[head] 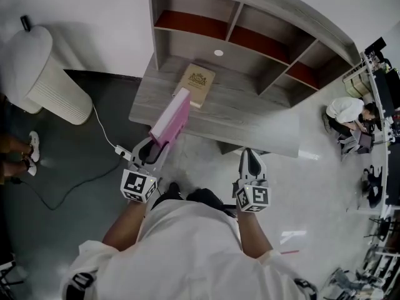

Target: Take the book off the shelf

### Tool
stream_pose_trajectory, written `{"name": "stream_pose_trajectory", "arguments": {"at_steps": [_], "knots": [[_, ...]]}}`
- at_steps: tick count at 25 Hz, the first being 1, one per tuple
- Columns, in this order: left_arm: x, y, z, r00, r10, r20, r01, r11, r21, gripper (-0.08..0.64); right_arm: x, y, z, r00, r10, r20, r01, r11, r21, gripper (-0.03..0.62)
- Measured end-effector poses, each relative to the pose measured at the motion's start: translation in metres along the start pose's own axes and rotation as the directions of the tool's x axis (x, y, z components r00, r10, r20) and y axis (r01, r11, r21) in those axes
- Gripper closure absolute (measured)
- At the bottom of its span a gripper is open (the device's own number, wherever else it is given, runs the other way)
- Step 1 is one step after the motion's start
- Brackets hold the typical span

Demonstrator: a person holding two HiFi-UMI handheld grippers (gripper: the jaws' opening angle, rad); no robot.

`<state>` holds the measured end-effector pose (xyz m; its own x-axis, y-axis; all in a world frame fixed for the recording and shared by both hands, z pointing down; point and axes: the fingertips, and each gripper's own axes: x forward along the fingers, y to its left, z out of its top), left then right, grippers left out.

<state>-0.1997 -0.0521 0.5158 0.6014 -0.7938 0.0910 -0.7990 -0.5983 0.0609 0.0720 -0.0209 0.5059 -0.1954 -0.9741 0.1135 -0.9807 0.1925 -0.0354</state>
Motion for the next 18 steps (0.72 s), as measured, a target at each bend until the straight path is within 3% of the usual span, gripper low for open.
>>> {"name": "stream_pose_trajectory", "arguments": {"at_steps": [9,18], "knots": [[-0.009,-0.033,0.008,0.997,0.07,-0.012,-0.07,0.997,-0.015,0.408,-0.019,-0.028,0.02,0.997,0.072,0.031,-0.071,0.997,-0.021,0.572],[-0.014,-0.081,-0.003,0.995,0.092,-0.03,-0.093,0.994,-0.049,0.408,-0.045,-0.05,0.002,0.989,0.15,0.003,-0.15,0.989,-0.012,0.574]]}}
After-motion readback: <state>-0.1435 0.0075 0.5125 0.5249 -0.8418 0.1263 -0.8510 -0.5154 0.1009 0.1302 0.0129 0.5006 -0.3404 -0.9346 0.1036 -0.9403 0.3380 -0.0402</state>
